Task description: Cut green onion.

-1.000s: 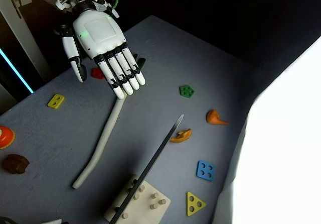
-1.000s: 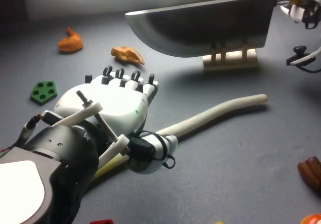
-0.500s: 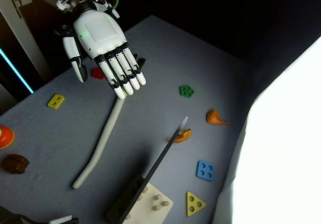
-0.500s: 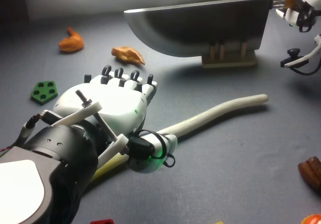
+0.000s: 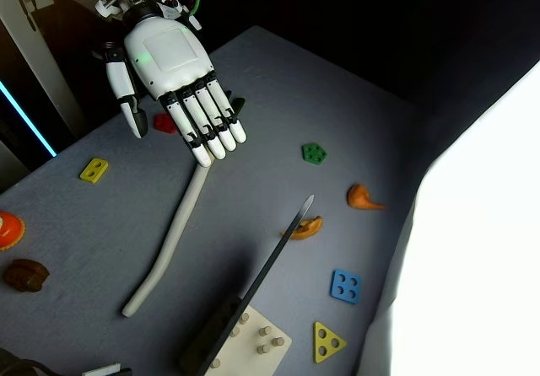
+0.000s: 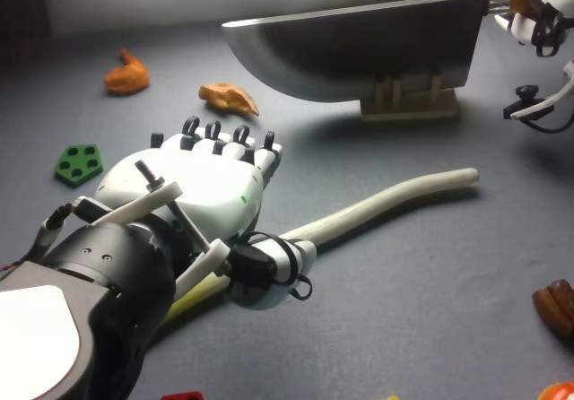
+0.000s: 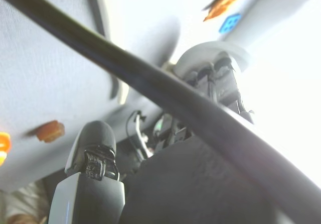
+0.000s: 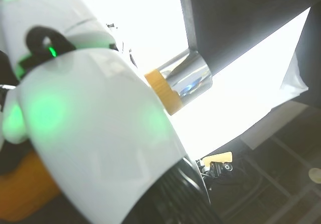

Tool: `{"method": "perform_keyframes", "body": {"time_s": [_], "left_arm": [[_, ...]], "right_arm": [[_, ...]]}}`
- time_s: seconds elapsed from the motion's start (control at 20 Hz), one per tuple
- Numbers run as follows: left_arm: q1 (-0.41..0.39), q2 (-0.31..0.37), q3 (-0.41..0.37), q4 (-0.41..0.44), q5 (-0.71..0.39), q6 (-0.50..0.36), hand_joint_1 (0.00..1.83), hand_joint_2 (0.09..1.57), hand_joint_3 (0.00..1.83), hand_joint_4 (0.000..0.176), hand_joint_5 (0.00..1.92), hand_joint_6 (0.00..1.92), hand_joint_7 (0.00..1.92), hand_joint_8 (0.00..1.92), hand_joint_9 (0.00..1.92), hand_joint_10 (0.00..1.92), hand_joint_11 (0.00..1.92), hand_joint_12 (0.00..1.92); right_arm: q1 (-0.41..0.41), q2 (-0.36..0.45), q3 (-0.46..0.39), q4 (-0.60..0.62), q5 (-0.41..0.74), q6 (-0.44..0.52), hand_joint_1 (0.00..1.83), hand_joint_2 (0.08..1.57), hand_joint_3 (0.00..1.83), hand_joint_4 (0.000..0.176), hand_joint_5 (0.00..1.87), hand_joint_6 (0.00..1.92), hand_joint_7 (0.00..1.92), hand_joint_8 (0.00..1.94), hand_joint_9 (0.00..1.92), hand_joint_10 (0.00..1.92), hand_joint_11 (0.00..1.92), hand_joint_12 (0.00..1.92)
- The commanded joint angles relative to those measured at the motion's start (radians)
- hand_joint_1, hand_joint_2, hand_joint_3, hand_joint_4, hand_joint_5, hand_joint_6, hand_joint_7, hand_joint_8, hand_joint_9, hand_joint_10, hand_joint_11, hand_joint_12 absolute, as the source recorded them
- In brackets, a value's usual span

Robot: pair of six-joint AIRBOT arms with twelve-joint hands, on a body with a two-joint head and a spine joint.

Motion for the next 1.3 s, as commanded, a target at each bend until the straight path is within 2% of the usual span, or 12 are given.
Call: {"method": "perform_keyframes", "body": {"time_s": [0.0,0.05,0.1,0.25,0.3,0.4,0.45,0.55,0.65,0.9,1.05,1.25], "left_arm": [[-0.003,0.004,0.002,0.085,0.021,0.004,0.15,1.33,0.00,0.000,0.03,0.01,0.03,0.01,0.00,0.00,0.00,0.00],[-0.003,0.003,0.002,0.085,0.021,0.004,0.15,1.33,0.00,0.000,0.03,0.01,0.03,0.00,0.00,0.00,0.00,0.00],[-0.003,0.003,0.002,0.085,0.021,0.004,0.14,1.34,0.00,0.000,0.01,0.00,0.00,0.00,0.00,0.00,0.00,0.00],[-0.002,0.003,0.002,0.086,0.021,0.004,0.13,1.34,0.00,0.000,0.02,0.00,0.01,0.00,0.00,0.00,0.00,0.00],[-0.002,0.003,0.002,0.087,0.021,0.004,0.12,1.34,0.00,0.000,0.02,0.00,0.01,0.00,0.00,0.00,0.00,0.00],[-0.001,0.003,0.002,0.089,0.021,0.004,0.11,1.34,0.00,0.000,0.01,0.00,0.01,0.00,0.00,0.00,0.00,0.00],[0.000,0.003,0.002,0.090,0.021,0.004,0.11,1.34,0.00,0.000,0.02,0.00,0.01,0.00,0.00,0.00,0.00,0.00],[0.001,0.003,0.002,0.091,0.021,0.004,0.14,1.34,0.00,0.000,0.02,0.00,0.01,0.00,0.00,0.00,0.00,0.00],[0.001,0.003,0.002,0.092,0.021,0.004,0.15,1.34,0.00,0.000,0.02,0.00,0.01,0.00,0.00,0.00,0.00,0.00],[0.001,0.004,0.001,0.093,0.021,0.004,0.13,1.34,0.00,0.000,0.02,0.00,0.01,0.00,0.00,0.00,0.00,0.00],[0.001,0.003,0.001,0.094,0.021,0.004,0.17,1.33,0.00,0.000,0.04,0.01,0.03,0.00,0.00,0.00,0.00,0.00],[0.004,0.004,0.001,0.096,0.021,0.004,0.16,1.33,0.00,0.000,0.03,0.00,0.02,0.00,0.00,0.00,0.00,0.00]], "right_arm": [[0.004,0.015,0.011,0.002,0.140,0.000,1.50,1.26,0.00,0.176,1.23,1.92,1.51,1.94,1.57,1.92,1.62,1.92],[0.004,0.016,0.011,0.002,0.141,0.000,1.49,1.26,0.00,0.176,1.20,1.92,1.48,1.94,1.54,1.92,1.60,1.92],[0.004,0.016,0.011,0.002,0.141,0.000,1.15,1.36,0.00,0.000,0.77,1.64,1.35,1.94,1.44,1.92,1.50,1.92],[0.003,0.017,0.011,-0.001,0.143,0.000,1.06,1.38,0.00,0.000,0.66,1.56,1.10,1.94,1.18,1.92,1.23,1.92],[0.003,0.017,0.011,-0.001,0.143,0.000,1.10,1.41,0.00,0.000,0.57,1.57,0.78,1.79,1.06,1.92,1.11,1.92],[0.003,0.017,0.011,-0.001,0.143,0.000,1.12,1.36,0.00,0.000,0.63,1.53,0.76,1.47,0.72,1.82,0.71,1.92],[0.002,0.017,0.011,-0.002,0.143,0.000,1.10,1.33,0.00,0.023,0.64,1.53,0.70,1.46,0.51,1.61,0.43,1.92],[0.001,0.017,0.011,-0.004,0.143,0.000,1.08,1.32,0.00,0.025,0.59,1.54,0.66,1.54,0.39,1.55,0.27,1.92],[0.001,0.017,0.011,-0.008,0.145,0.000,1.02,1.16,0.00,0.000,0.37,0.89,0.30,1.21,0.20,1.61,0.07,1.92],[-0.004,0.022,0.011,-0.035,0.144,0.000,1.04,1.08,0.00,0.000,0.37,0.58,0.24,0.95,0.12,1.51,0.00,1.88],[-0.005,0.027,0.011,-0.056,0.143,0.000,0.95,0.98,0.00,0.033,0.19,0.07,0.25,0.04,0.08,0.54,0.00,1.19],[-0.006,0.042,0.011,-0.093,0.131,0.009,0.97,0.95,0.00,0.043,0.15,0.03,0.17,0.01,0.05,0.40,0.00,1.00]]}}
